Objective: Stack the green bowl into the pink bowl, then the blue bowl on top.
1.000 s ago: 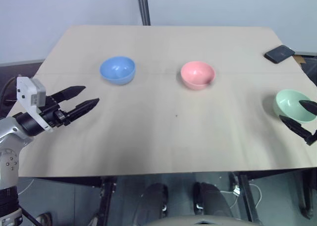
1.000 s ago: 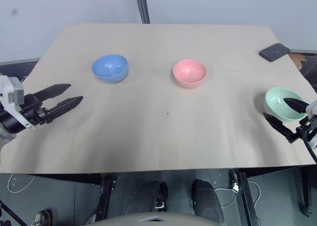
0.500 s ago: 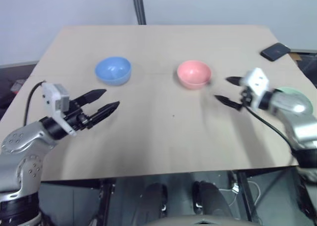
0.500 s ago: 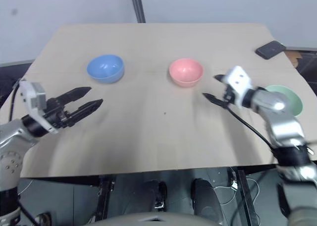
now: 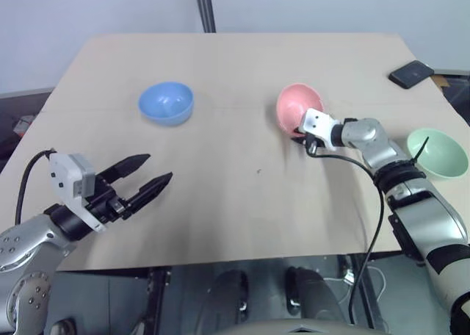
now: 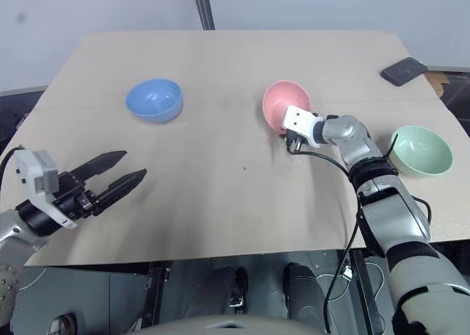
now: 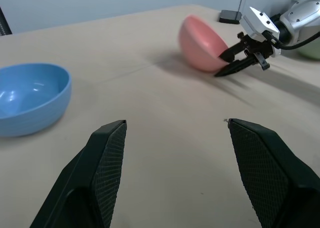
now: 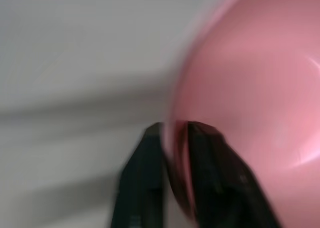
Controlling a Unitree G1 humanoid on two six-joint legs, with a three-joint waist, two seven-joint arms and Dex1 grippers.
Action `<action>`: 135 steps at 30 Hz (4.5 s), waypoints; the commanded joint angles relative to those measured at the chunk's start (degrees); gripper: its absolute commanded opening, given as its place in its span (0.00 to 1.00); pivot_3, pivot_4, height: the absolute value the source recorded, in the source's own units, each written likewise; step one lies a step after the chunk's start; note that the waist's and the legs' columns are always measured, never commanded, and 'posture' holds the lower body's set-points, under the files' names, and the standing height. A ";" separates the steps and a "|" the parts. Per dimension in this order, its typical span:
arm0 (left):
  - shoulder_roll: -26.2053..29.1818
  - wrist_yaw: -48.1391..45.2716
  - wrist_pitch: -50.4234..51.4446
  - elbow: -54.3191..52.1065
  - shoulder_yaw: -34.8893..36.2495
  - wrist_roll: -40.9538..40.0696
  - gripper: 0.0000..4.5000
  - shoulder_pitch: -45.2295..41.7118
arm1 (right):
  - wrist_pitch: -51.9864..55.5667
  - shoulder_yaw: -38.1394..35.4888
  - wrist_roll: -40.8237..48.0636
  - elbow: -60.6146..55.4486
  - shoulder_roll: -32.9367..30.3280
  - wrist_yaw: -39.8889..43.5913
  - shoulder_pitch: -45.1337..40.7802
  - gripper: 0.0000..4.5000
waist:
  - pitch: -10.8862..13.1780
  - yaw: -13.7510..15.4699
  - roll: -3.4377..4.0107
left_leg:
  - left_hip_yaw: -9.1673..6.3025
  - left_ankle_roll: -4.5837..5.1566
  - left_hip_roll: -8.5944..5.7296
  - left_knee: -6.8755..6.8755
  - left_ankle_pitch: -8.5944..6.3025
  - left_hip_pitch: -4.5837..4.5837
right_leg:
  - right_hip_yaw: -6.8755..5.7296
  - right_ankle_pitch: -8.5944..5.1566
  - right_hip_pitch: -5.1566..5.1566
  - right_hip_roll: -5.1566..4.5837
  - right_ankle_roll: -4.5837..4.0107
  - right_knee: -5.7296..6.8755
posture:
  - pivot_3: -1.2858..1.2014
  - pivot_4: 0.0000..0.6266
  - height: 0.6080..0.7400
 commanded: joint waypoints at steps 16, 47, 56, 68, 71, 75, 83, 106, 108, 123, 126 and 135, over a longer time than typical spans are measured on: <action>2.43 -4.82 -1.80 -0.56 -1.67 -1.68 0.77 -1.02 | 28.16 4.90 8.01 -55.46 -9.16 28.19 17.44 0.12 | 0.02 0.39 0.04 | -0.34 -0.19 0.01 0.03 0.10 0.02 | -0.16 0.02 -0.01 -0.16 -0.14 0.30 | 0.52 0.24 0.99; 9.23 -26.85 -1.87 13.56 -23.72 -0.28 0.77 -27.85 | 71.41 -38.15 10.28 -75.86 -16.78 -17.95 45.10 0.88 | -0.03 0.82 0.08 | -0.17 -0.16 0.00 0.09 0.14 -0.01 | -0.15 0.10 0.00 0.38 0.15 0.23 | 0.52 0.24 0.99; 8.90 -25.74 -1.57 12.66 -22.99 -0.50 0.77 -26.87 | 69.58 -36.07 13.97 -68.45 -17.26 -17.72 42.87 0.07 | -0.03 0.85 0.08 | -0.17 -0.14 0.00 0.11 0.13 -0.02 | -0.14 0.10 0.01 0.39 0.17 0.22 | 0.52 0.24 0.99; 8.49 -21.75 -0.64 10.52 -19.61 -1.77 0.77 -23.32 | 59.39 -30.04 24.07 -75.92 -17.55 -6.53 38.24 0.02 | -0.02 0.63 0.09 | -0.16 -0.14 0.03 0.11 0.13 -0.01 | -0.06 0.10 -0.01 0.44 0.17 0.22 | 0.52 0.24 0.99; 8.34 -20.46 -0.35 10.28 -18.50 -2.07 0.77 -22.21 | 61.74 -24.66 32.65 -85.40 -14.89 -0.62 34.47 0.02 | -0.01 0.38 0.11 | -0.14 -0.14 0.20 0.11 0.12 0.01 | 0.00 0.10 -0.02 0.60 0.17 0.23 | 0.52 0.24 0.99; 8.57 -19.35 -1.21 10.92 -17.57 -0.68 0.77 -20.19 | 61.39 -15.34 34.51 -87.09 -11.94 2.05 28.07 0.02 | -0.03 0.90 0.06 | -0.21 -0.11 0.26 0.13 0.10 0.01 | -0.10 0.10 -0.01 0.59 0.16 0.23 | 0.52 0.24 0.99; 7.74 -12.82 -2.52 11.38 -16.68 4.45 0.77 -18.08 | 50.81 0.07 26.47 -71.41 -8.40 7.58 21.95 0.08 | -0.04 1.86 -0.02 | -0.25 -0.09 -0.03 0.21 0.09 -0.07 | -0.25 0.03 0.02 0.26 -0.01 0.19 | 0.52 0.24 0.99; 10.36 8.69 6.39 43.19 -51.89 55.35 0.77 -62.27 | 48.88 -18.00 32.81 -82.36 -7.84 -4.82 29.75 0.90 | -0.07 2.13 -0.12 | -0.32 -0.13 -0.14 0.22 0.13 -0.04 | -0.40 0.11 0.08 0.36 0.18 0.39 | 0.52 0.24 0.99; 7.87 9.31 5.04 49.46 -54.75 58.54 0.77 -65.82 | 48.52 -18.20 32.47 -83.09 -7.95 -5.59 30.30 0.90 | -0.06 2.02 -0.12 | -0.25 -0.12 -0.13 0.21 0.12 -0.08 | -0.33 0.11 0.02 0.37 0.20 0.38 | 0.52 0.24 0.99; 1.38 10.26 -0.21 65.13 -56.68 65.77 0.03 -72.73 | 50.00 -20.61 33.60 -86.22 -9.33 -8.82 31.96 0.91 | 0.09 2.11 -0.37 | -0.23 -0.10 -0.09 0.24 0.12 -0.17 | -0.26 0.09 -0.08 0.34 0.23 0.43 | 0.52 0.24 0.99; 2.00 8.35 0.43 59.06 -54.28 64.16 0.01 -71.12 | 49.65 -20.97 33.64 -85.43 -9.75 -8.80 31.93 0.91 | 0.09 2.18 -0.38 | -0.23 -0.10 -0.09 0.25 0.12 -0.18 | -0.24 0.09 -0.10 0.32 0.23 0.44 | 0.52 0.24 0.99; 3.82 -13.27 -12.79 22.94 -43.77 40.43 0.01 -57.55 | 48.69 -28.58 31.69 -81.47 -15.26 -10.09 37.70 0.91 | 0.10 2.24 -0.39 | -0.25 -0.09 -0.09 0.29 0.11 -0.27 | -0.21 0.10 -0.15 0.20 0.21 0.43 | 0.52 0.24 0.99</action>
